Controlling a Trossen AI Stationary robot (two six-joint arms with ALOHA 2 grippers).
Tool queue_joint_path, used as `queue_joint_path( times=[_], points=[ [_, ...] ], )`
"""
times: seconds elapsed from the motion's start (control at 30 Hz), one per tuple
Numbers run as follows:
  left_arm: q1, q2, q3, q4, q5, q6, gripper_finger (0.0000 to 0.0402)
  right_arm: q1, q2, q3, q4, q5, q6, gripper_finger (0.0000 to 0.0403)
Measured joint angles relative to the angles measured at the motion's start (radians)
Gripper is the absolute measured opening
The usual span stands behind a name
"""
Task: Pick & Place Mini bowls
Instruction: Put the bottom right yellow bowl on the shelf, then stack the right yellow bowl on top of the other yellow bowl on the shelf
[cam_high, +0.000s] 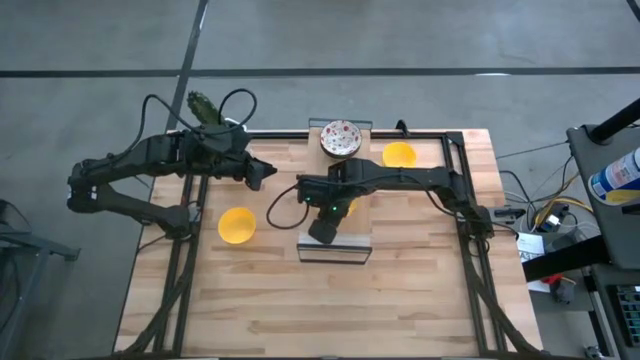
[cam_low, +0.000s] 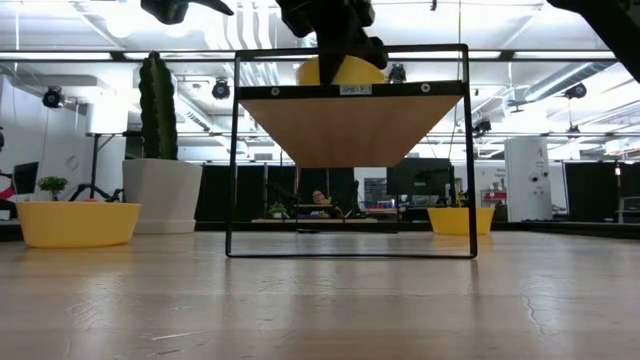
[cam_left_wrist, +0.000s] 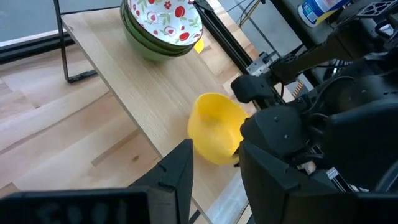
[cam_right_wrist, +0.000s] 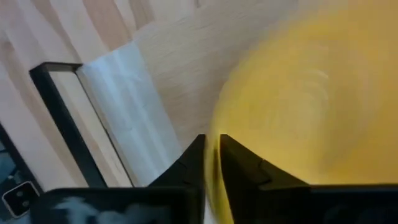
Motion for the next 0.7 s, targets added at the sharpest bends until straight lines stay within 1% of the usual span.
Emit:
queue_joint_path(
  times=[0.23,0.33,0.4,0.47,0.53,0.7],
  points=[
    [0.000,0.000,0.000,0.000,0.000,-0.001,0.0122,0.000,0.000,0.000,-0.002,-0.025,0.022,0.0119],
    [0.000,0.000,0.000,0.000,0.000,0.000,0.0122,0.000,-0.002,0.014,-0.002,-0.103,0.037,0.0140],
    [0.000,0.000,0.000,0.000,0.000,0.000,0.0122,0.002,-0.006,0.041,-0.002,-0.134,0.056,0.0150],
    [0.000,0.000,0.000,0.000,0.000,0.000,0.0122,0.007,-0.012,0.076,0.001,-0.134,0.057,0.0155],
    [0.000,0.000,0.000,-0.001,0.000,0.000,0.0122,0.008,-0.044,0.066,0.032,-0.129,0.061,0.0157],
    [0.000,0.000,0.000,-0.001,0.000,0.000,0.0122,0.004,-0.093,0.065,0.007,-0.037,0.069,0.0155]
  ],
)
